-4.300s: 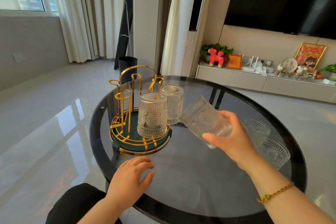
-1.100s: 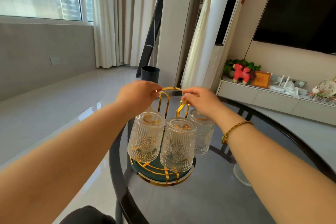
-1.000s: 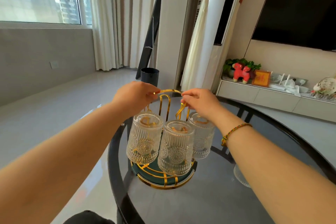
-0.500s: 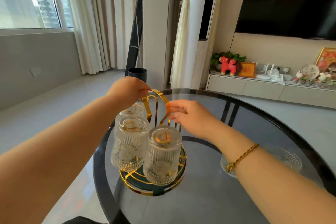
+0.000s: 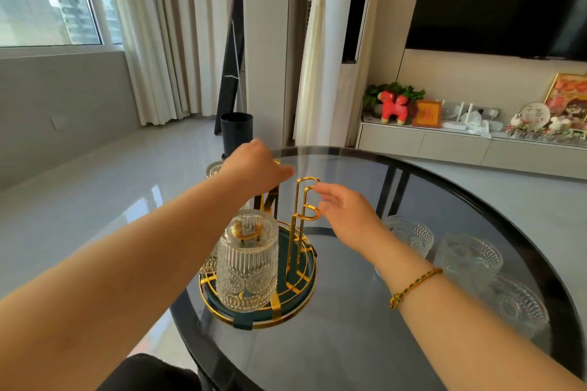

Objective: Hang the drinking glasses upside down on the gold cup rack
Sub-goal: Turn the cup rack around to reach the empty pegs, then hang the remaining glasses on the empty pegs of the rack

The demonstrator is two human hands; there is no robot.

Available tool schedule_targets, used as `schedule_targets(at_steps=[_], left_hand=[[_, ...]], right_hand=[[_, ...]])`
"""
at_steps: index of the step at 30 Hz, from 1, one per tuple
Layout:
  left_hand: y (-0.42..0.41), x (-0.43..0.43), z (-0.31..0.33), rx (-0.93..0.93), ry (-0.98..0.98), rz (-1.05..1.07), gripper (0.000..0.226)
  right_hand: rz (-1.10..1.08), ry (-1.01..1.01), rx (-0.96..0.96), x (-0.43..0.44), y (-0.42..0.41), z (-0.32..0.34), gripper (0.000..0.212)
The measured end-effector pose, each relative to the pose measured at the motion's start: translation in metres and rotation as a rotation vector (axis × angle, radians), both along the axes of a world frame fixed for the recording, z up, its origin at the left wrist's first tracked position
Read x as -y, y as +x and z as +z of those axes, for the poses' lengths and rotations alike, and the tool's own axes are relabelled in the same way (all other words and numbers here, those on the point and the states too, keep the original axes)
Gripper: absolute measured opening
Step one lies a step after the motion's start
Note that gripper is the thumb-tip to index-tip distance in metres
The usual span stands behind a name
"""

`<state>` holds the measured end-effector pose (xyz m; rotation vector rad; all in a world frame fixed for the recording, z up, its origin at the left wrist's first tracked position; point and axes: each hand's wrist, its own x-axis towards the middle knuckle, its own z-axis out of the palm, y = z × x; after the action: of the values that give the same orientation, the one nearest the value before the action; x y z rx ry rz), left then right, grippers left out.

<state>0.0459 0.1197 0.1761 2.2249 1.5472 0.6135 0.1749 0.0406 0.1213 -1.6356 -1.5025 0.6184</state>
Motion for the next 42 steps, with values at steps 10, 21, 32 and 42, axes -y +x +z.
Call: schedule_targets(at_steps=[10,21,32,42], left_hand=[[-0.013,0.008,-0.002,0.177,-0.034,-0.140,0.017],[-0.003,0.003,-0.014,0.163,0.071,-0.124,0.043],[-0.009,0.009,-0.017,-0.019,0.274,-0.138,0.039],[-0.007,0.012,-0.018,0.043,0.249,-0.122,0.038]], right_hand=[[0.052,0.048,0.006,0.028,-0.023,-0.014,0.032],[-0.136,0.048,-0.091,0.056,0.002,-0.056,0.033],[-0.651,0.063,-0.118,0.083,0.050,-0.119,0.068],[-0.763,0.076,-0.100,0.039,0.073,-0.127,0.088]])
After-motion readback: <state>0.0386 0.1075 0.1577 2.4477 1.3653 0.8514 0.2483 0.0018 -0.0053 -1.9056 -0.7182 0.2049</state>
